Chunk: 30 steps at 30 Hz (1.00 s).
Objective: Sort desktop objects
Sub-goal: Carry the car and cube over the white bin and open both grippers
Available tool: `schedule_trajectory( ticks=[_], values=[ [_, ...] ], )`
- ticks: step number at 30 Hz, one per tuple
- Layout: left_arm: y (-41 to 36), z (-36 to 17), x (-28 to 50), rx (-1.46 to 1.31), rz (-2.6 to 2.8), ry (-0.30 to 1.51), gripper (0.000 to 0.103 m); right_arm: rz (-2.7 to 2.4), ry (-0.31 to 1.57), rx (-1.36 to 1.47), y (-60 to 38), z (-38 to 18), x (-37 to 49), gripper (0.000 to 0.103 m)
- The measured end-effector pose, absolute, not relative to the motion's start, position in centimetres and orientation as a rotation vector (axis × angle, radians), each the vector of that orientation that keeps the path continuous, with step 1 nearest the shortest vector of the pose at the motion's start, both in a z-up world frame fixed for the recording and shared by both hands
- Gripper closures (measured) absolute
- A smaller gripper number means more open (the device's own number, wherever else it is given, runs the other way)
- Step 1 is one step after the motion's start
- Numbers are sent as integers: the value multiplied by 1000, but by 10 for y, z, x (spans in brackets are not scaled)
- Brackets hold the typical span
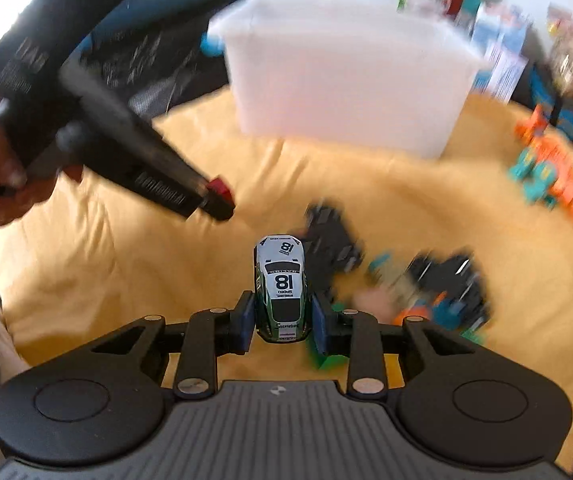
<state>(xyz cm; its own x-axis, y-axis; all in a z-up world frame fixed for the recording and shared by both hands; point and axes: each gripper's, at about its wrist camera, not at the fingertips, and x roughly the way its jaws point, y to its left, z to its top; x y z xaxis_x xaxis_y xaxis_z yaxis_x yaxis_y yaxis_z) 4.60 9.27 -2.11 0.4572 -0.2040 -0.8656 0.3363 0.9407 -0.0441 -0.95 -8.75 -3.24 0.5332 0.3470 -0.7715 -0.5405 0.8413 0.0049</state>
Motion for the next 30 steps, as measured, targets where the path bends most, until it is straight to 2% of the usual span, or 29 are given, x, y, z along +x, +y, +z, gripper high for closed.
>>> schedule_trajectory(
  ticks=[7,12,19,21,24,27,30],
  values=[
    [101,55,83,147,-297,876,81,467,713,-233,-91,27,42,70],
    [107,83,123,150,-218,800,81,438,631,-243,-79,52,86,70],
    [101,74,172,212,-102,778,80,408,667,-199,-66,45,140,70],
    [103,68,179,186,-96,803,77,397,687,-193,-62,40,149,69],
    [105,65,177,168,-102,805,67,403,687,-185,-61,36,154,66],
    [106,65,168,161,-106,803,66,410,664,-193,-65,40,150,65],
    [106,69,152,119,-154,813,63,411,646,-178,-75,46,138,56]
  ],
)
